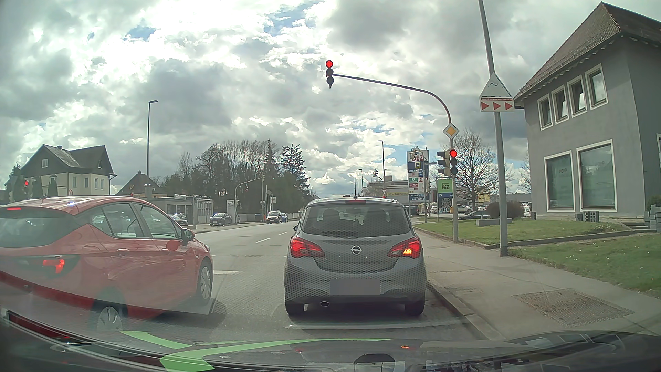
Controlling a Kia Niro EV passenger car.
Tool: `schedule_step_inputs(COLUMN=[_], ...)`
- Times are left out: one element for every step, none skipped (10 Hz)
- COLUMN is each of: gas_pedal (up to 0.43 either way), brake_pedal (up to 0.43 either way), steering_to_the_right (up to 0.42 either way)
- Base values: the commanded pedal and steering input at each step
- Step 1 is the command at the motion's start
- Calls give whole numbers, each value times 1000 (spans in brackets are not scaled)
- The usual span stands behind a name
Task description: Follow the waypoints while adhering to traffic rules and regulations
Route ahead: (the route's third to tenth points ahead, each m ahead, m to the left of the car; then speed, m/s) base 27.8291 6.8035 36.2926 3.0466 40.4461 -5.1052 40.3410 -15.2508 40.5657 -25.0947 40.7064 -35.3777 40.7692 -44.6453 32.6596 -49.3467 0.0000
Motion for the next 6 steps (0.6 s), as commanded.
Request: schedule_step_inputs(gas_pedal=[0, 0, 0, 0, 0, 0], brake_pedal=[317, 317, 317, 317, 317, 311], steering_to_the_right=[-3, -3, -3, -4, -4, -4])
